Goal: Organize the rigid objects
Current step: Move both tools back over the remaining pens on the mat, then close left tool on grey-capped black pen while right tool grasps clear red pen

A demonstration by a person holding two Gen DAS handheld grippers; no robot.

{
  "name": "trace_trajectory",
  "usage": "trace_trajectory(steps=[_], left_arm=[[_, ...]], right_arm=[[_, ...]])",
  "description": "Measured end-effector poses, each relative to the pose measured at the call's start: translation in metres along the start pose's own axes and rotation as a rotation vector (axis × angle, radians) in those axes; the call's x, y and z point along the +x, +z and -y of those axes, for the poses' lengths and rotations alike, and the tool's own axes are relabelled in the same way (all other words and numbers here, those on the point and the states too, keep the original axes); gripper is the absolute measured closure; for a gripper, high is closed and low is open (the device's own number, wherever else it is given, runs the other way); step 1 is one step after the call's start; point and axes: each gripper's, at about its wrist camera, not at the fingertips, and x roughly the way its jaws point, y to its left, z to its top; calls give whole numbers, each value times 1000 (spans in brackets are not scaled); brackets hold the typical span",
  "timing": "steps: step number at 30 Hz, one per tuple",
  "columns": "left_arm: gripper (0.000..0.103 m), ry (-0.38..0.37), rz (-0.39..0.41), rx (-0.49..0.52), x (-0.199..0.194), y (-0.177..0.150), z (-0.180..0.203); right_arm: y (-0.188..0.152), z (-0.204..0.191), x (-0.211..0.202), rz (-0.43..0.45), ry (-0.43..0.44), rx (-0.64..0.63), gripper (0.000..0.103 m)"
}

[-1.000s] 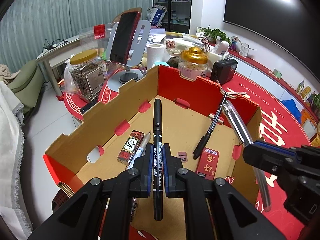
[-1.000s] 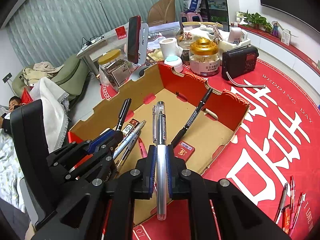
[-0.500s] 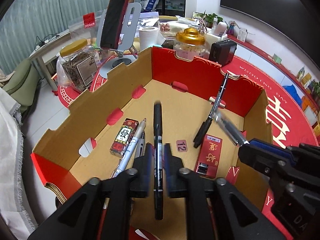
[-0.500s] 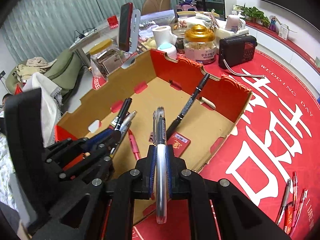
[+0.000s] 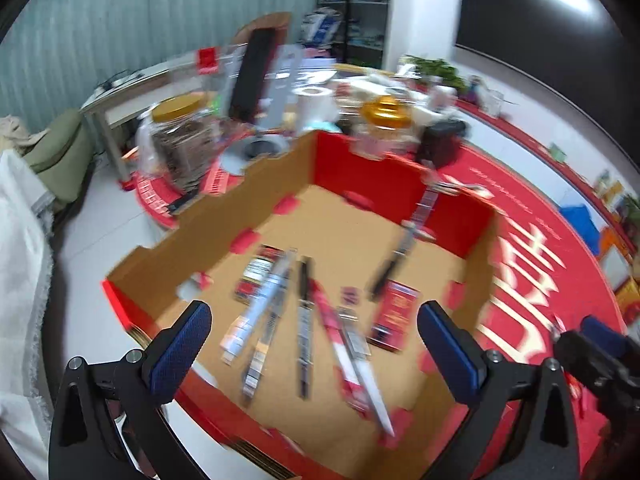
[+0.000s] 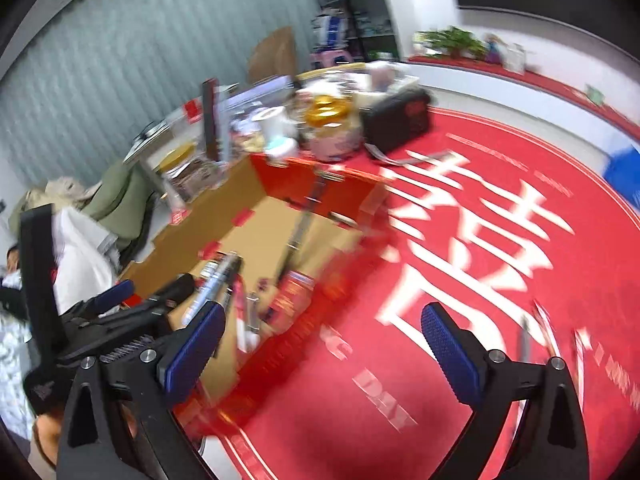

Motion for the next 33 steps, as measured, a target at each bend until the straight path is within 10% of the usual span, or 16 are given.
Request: trace_trajectory(steps=[8, 18, 33], left_arm=[[0, -248, -40, 171, -21, -48, 121], [0, -232, -187, 351, 41, -96, 241], [0, -145, -161, 326, 70, -88, 246]], right_arm=[[-64, 119, -61, 12, -188, 282, 4], [-120, 199, -116, 16, -243, 465, 4], [-92, 217, -81, -27, -298, 345, 4]])
